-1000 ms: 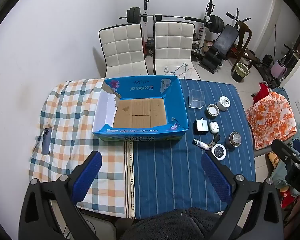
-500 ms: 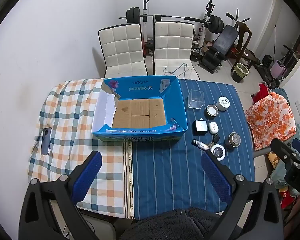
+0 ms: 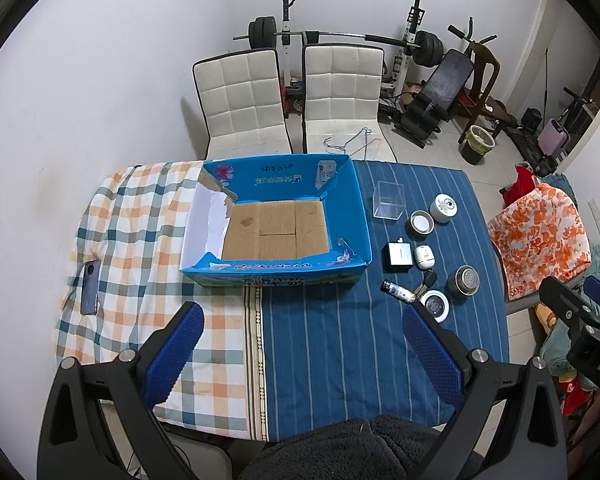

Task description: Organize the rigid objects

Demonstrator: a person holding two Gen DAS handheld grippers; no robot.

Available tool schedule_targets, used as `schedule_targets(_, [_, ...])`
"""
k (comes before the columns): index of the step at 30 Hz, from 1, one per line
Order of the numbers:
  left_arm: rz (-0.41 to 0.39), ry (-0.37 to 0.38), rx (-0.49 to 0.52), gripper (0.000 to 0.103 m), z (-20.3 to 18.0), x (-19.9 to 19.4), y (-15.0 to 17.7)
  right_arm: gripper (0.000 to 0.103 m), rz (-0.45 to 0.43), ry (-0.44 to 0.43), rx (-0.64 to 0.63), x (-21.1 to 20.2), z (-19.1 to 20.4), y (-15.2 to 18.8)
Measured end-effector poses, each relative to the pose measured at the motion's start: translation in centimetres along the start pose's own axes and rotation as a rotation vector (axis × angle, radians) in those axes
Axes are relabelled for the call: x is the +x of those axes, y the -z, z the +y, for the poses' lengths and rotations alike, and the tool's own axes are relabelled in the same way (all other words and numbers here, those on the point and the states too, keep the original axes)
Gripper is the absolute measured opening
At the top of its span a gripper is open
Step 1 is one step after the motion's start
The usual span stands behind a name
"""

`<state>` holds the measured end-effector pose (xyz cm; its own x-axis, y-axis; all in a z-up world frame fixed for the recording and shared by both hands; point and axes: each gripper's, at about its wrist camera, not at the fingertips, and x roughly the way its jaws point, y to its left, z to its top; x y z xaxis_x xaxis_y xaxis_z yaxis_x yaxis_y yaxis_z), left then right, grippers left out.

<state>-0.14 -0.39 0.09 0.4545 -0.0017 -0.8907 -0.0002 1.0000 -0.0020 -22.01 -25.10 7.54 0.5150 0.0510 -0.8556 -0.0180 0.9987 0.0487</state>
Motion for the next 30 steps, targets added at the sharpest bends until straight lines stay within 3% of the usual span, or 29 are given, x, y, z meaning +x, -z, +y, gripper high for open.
schedule_targets(18, [-0.004,0.003,-0.003,0.102,-2.0,0.5,-0.7,0.095,-0.024,0.024,-0.004,0.1,-0.3,-0.8])
schedule_targets(30, [-0.013,0.011,-0.005,0.102,-0.4,0.7,-0.6,0.095,-0.018,0.026,-0.007,0.3,0.0,-1.0])
